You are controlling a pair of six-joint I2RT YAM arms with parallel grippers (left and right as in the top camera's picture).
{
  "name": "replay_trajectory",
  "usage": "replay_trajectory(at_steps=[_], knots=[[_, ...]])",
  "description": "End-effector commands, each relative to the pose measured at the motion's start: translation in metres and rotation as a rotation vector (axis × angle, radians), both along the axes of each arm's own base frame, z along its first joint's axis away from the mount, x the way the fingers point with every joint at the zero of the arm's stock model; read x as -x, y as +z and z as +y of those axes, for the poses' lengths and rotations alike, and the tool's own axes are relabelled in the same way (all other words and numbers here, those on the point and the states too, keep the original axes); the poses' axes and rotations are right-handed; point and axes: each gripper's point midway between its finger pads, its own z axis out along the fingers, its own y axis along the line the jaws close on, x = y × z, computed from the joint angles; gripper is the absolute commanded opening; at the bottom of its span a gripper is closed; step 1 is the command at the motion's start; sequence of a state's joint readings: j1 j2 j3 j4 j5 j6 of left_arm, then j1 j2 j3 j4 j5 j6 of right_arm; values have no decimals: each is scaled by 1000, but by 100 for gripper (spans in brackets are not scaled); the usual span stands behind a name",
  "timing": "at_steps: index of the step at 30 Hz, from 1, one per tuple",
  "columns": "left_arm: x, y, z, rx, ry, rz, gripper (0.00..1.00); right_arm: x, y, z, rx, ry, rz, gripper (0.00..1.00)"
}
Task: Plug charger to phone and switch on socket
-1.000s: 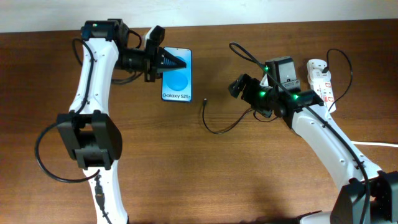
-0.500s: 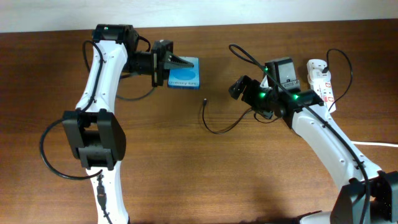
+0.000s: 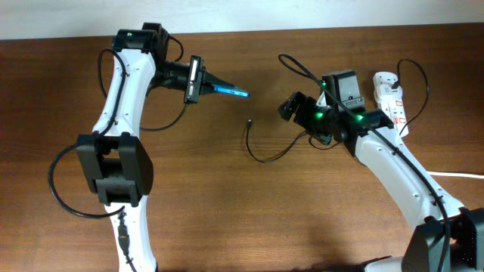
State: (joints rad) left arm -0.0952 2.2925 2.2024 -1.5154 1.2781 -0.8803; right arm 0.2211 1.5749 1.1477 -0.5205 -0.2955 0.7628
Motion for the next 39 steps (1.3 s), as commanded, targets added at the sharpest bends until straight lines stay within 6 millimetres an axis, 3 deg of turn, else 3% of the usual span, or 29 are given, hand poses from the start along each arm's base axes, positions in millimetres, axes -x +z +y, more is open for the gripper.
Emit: replay_trajectory(at_steps=[1, 3, 5, 9, 12, 16, 22, 27, 39], knots=[[-1, 5, 5, -55, 11, -49, 0, -2, -1, -5, 16, -9, -5, 97], [-9, 1, 6, -78, 10, -120, 0, -2, -1, -5, 16, -9, -5, 97], [-22, -6, 8, -118, -14, -285, 0, -2, -1, -5, 17, -10, -5, 90], [-28, -25, 19, -244, -63, -429, 0, -2, -1, -4, 17, -8, -4, 87], [-35, -20, 24, -209, -83, -549, 0, -1, -2, 2, 14, 54, -19, 84], [-46, 9, 29, -38, -58, -692, 0, -6, -16, 24, -77, 152, -7, 76], [-55, 10, 52, -51, -27, -751, 0, -18, -45, 58, -193, 262, -6, 58], [-56, 10, 54, -53, -31, -772, 0, -22, -72, 83, -205, 296, 2, 49], [-55, 10, 64, -59, -17, -764, 0, -24, -121, 100, -207, 330, 34, 47]])
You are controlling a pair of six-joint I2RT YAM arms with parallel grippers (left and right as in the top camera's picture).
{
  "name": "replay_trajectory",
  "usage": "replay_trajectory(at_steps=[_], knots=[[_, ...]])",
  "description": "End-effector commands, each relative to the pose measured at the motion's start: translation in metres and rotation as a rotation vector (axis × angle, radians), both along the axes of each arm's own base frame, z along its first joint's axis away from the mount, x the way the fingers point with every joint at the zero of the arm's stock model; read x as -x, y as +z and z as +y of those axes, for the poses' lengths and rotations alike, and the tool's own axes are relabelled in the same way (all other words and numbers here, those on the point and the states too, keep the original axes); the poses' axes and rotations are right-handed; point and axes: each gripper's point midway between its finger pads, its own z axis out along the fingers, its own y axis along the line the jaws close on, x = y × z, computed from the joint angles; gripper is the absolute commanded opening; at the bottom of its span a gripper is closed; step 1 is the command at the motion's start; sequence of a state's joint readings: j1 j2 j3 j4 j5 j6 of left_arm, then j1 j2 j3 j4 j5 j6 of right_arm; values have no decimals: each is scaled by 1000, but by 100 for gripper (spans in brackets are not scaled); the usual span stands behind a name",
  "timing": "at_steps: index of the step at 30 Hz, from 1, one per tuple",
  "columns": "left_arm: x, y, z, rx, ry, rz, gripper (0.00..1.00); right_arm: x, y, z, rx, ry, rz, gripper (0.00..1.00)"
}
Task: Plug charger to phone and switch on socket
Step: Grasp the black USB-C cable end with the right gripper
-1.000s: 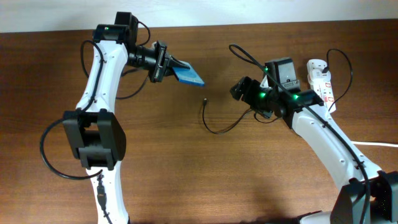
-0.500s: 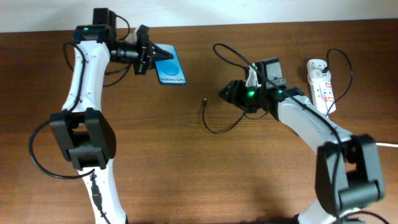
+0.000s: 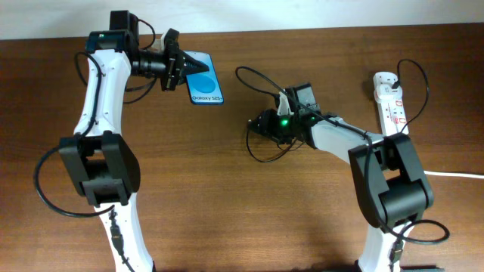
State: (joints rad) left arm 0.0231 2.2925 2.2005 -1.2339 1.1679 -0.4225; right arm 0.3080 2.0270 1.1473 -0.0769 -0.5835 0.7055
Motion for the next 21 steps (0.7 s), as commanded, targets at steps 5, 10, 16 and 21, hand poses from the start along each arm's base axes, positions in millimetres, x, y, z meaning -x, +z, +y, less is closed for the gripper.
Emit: replay_trajectory(at_steps=[5, 10, 16, 21], knots=[[8, 22, 6, 33, -11, -48, 0, 3, -10, 18, -5, 50, -27, 47], [8, 22, 6, 33, -10, -46, 0, 3, -12, 20, -10, 42, -18, 47], [8, 22, 6, 33, -10, -46, 0, 10, -39, 23, -48, 7, 94, 45], [8, 21, 6, 33, -10, -47, 0, 9, -41, 26, -68, 10, 93, 44]])
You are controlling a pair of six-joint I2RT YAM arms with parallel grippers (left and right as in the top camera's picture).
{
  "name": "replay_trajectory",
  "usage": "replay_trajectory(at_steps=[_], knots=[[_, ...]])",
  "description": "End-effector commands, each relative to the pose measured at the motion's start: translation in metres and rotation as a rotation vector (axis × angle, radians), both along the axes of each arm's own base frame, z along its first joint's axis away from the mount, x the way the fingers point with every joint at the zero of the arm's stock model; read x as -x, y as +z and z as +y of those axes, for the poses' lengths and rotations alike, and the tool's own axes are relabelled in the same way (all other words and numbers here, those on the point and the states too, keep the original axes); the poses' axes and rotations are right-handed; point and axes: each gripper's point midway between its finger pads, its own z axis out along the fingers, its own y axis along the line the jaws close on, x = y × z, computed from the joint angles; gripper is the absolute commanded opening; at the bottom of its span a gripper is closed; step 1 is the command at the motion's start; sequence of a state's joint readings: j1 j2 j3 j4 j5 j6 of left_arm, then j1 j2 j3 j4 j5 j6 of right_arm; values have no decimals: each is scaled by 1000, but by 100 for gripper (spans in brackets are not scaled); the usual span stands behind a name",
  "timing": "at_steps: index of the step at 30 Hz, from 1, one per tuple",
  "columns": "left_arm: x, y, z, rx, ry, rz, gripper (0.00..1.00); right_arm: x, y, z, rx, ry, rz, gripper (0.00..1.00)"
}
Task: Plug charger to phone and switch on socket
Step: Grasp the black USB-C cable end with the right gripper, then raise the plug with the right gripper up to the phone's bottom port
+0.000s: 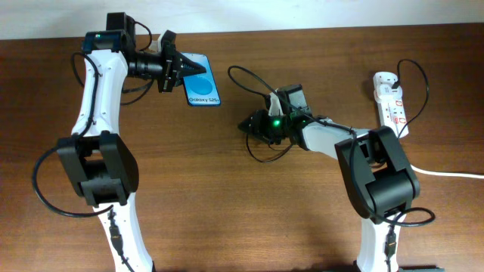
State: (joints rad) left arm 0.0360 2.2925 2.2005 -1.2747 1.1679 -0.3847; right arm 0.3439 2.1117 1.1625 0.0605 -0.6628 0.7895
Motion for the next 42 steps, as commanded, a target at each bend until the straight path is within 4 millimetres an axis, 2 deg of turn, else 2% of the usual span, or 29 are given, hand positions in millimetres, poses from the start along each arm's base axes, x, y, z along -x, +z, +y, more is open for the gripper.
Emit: replay_trajectory(at_steps=[1, 6, 16, 19, 23, 27, 32, 35, 37, 40, 42], knots=[[4, 23, 0, 36, -9, -53, 0, 11, -32, -4, 37, -16, 77, 43], [4, 23, 0, 36, -9, -53, 0, 10, -32, -5, 36, -30, 88, 42], [4, 23, 0, 36, -9, -52, 0, 11, -33, -7, 35, -31, 100, 7], [4, 23, 0, 36, -9, -52, 0, 10, -26, -9, -3, -22, 106, 4], [4, 23, 0, 36, -9, -53, 0, 3, -3, -18, -56, 8, 52, 4], [5, 23, -1, 38, -12, -53, 0, -3, 43, -20, -110, 68, -72, 4], [6, 30, -14, 76, -43, -78, 0, 10, 123, -22, -167, 157, -240, 4], [3, 48, -20, 165, -75, -155, 0, 29, 181, -36, -162, 190, -355, 4], [3, 53, -22, 193, -85, -173, 0, 40, 207, -46, -162, 181, -391, 4], [5, 60, -25, 233, -103, -183, 0, 65, 245, -60, -154, 189, -458, 4], [8, 69, -33, 279, -135, -221, 0, 85, 261, -62, -157, 201, -468, 4]])
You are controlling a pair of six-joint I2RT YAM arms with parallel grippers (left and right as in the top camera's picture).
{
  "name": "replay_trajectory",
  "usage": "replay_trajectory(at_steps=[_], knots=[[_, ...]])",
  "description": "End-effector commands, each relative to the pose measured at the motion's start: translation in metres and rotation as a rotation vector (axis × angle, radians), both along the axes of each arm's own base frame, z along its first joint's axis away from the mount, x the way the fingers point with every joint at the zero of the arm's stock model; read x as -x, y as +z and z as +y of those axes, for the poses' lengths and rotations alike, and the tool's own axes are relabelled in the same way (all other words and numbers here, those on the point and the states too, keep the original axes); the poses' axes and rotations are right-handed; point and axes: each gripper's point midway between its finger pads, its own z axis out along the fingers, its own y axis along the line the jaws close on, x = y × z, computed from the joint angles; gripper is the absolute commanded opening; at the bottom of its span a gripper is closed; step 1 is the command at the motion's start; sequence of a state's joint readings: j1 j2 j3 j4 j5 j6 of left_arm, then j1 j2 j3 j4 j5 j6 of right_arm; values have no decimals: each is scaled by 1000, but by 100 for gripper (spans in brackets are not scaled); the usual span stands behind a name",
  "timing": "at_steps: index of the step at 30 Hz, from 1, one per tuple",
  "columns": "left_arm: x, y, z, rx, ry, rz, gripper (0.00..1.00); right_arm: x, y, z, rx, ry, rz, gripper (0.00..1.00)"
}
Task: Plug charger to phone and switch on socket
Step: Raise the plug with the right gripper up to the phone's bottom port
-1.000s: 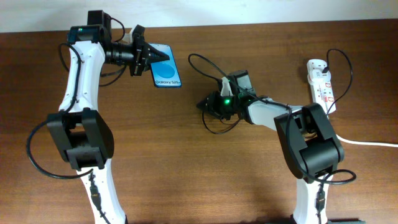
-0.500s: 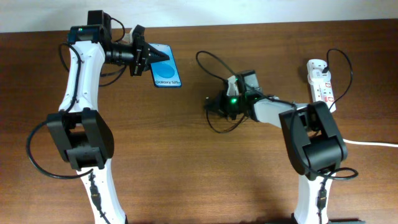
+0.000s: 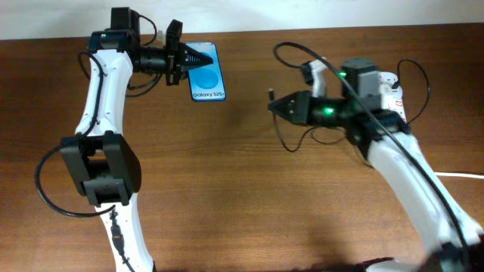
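In the overhead view a blue phone [image 3: 208, 79] marked Galaxy S25+ shows its face upward at the back left. My left gripper [image 3: 198, 59] is shut on its far end. The black charger cable [image 3: 286, 143] loops over the middle of the table. Its plug end [image 3: 271, 94] sticks up beside my right gripper [image 3: 275, 106], which is shut on the cable just behind the plug. That plug is a fair gap to the right of the phone. The white socket strip [image 3: 396, 98] lies at the far right, partly hidden by the right arm.
The brown wooden table [image 3: 227, 189] runs to a pale wall at the back. A white lead [image 3: 454, 174] leaves at the right edge. A black cable from the socket strip arcs over the right arm's wrist.
My right gripper was low on the table at the plug left of centre; it now sits further right and higher, with the plug end in it. The phone has shifted slightly back.
First my left gripper held the phone edge-on toward the centre while the plug lay loose on the table. Then the phone was face up at the back left and my right gripper reached the plug. It closed in on the plug, and now holds it raised.
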State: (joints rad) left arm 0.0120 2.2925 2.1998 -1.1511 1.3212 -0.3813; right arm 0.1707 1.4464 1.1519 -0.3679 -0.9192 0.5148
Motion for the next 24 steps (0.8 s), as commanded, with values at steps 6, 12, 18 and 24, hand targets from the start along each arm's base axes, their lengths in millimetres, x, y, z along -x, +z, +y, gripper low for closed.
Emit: replay_trajectory(at_steps=[6, 12, 18, 24], knots=[[22, 60, -46, 218, -182, -194, 0, 55, 39, 20, -32, 140, -79, 4], [19, 65, -60, 216, -196, -131, 0, 58, 19, 43, 2, 153, -1, 4], [7, 66, -65, 183, -159, -69, 0, 38, 15, 65, -61, 130, 47, 4], [-5, 75, -68, 176, -131, -66, 0, 23, 30, 72, -129, 124, 1, 4]])
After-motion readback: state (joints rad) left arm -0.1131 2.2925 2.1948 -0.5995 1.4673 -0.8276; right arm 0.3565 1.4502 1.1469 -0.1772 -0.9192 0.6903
